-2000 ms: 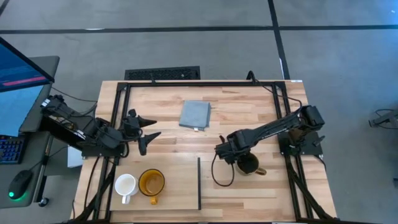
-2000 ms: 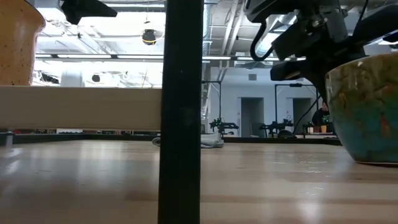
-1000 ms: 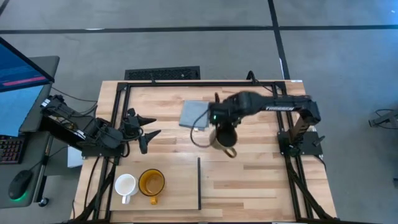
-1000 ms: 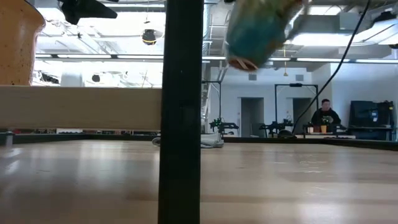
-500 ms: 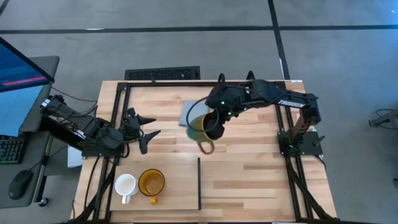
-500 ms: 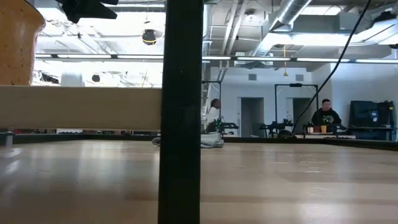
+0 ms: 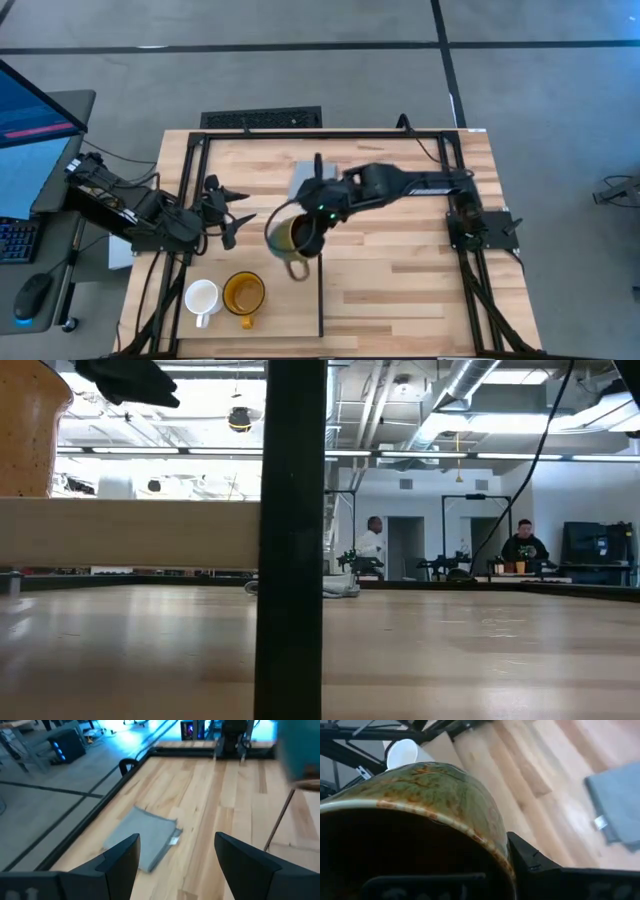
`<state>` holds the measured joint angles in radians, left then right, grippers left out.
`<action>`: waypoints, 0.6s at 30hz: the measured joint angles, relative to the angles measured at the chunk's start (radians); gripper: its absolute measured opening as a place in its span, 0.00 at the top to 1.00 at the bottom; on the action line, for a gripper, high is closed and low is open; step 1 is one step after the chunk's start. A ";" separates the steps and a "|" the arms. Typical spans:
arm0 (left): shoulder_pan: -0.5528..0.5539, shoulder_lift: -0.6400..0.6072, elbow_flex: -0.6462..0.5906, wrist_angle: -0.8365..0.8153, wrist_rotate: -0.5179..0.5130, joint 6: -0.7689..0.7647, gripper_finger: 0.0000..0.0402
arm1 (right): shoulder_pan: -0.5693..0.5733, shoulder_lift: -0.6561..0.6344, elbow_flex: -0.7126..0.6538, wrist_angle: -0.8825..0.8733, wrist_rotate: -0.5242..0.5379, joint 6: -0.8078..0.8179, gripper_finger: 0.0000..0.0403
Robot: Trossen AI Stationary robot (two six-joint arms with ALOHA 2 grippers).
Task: Stack small to large cups/mugs on shelf
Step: Put the green patterned mug on the shelf
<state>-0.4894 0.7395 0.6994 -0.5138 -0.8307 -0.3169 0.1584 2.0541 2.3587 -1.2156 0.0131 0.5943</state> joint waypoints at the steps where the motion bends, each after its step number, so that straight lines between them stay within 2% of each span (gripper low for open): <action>1: 0.000 0.000 0.000 -0.014 0.004 -0.003 0.38 | 0.007 0.004 -0.013 0.020 -0.008 0.017 0.90; 4: 0.000 0.000 0.000 -0.035 0.025 -0.004 0.38 | 0.022 0.018 -0.023 0.021 -0.038 0.071 0.90; 13: 0.000 0.000 0.000 -0.067 0.050 -0.018 0.38 | 0.085 0.064 -0.021 0.036 -0.021 0.171 0.90; 15: 0.000 0.000 0.000 -0.072 0.061 -0.019 0.38 | 0.099 0.065 -0.023 -0.014 -0.022 0.178 0.90; 18: 0.000 0.000 0.000 -0.075 0.066 -0.021 0.38 | 0.111 0.097 -0.020 0.037 -0.019 0.207 0.90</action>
<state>-0.4896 0.7399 0.6994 -0.5888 -0.7647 -0.3383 0.2692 2.1508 2.3385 -1.1784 -0.0059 0.8016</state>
